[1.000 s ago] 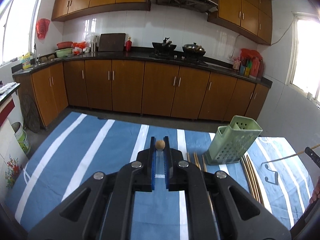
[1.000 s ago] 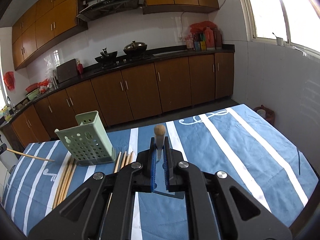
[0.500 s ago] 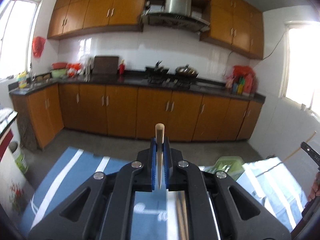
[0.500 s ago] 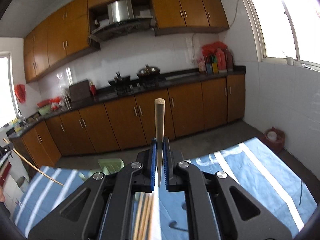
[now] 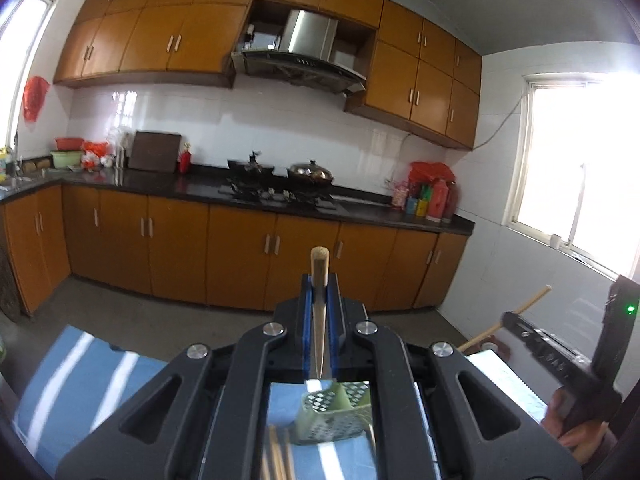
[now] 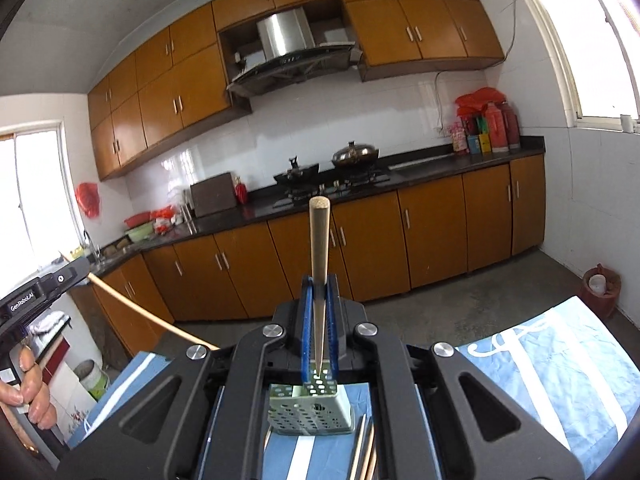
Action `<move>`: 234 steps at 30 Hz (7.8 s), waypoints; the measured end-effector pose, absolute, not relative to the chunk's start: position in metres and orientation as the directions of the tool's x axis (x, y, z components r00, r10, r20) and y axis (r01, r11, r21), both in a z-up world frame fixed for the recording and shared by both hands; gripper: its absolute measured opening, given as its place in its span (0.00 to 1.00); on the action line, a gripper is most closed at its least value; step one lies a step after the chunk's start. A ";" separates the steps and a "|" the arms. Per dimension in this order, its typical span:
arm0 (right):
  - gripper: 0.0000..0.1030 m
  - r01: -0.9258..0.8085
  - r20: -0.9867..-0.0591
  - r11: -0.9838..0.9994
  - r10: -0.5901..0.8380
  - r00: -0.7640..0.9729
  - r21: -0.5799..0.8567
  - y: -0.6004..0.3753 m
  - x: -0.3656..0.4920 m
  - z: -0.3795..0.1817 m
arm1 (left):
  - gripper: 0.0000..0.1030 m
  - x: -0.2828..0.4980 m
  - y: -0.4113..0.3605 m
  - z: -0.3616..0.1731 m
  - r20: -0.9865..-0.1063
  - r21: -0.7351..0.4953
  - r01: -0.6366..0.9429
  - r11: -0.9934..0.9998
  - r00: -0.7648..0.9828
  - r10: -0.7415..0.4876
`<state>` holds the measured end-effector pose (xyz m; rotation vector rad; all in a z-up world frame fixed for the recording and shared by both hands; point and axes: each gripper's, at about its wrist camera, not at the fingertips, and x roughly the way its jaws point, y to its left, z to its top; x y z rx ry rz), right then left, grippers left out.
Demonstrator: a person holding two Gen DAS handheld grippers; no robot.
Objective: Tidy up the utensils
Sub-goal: 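Lower both chopsticks into the green holder and open both tools, then return to the table and grasp one chopstick with each tool, then lift both chopsticks upright and carry them above the green holder, then drop both chopsticks into the green holder by opening both tools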
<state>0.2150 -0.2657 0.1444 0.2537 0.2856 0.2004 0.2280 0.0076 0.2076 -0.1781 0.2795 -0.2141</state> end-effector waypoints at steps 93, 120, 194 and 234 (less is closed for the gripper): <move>0.08 0.073 -0.767 0.986 0.067 0.638 0.147 -0.273 0.208 -0.106 | 0.08 0.220 0.051 -0.103 -0.788 -0.045 -0.020 0.999 0.616 -0.023; 0.08 0.062 -0.748 0.991 0.046 0.662 0.116 -0.273 0.212 -0.112 | 0.10 0.224 0.068 -0.104 -0.771 -0.089 -0.030 0.996 0.635 -0.050; 0.07 -0.209 -0.146 0.927 0.264 0.953 0.313 -0.275 0.165 0.149 | 0.07 0.163 0.022 0.165 -0.278 -0.237 0.209 0.949 0.921 -0.272; 0.25 -0.126 -0.252 0.952 0.199 0.947 0.278 -0.272 0.187 0.105 | 0.13 0.207 0.025 0.118 -0.308 -0.239 0.104 0.965 0.935 -0.177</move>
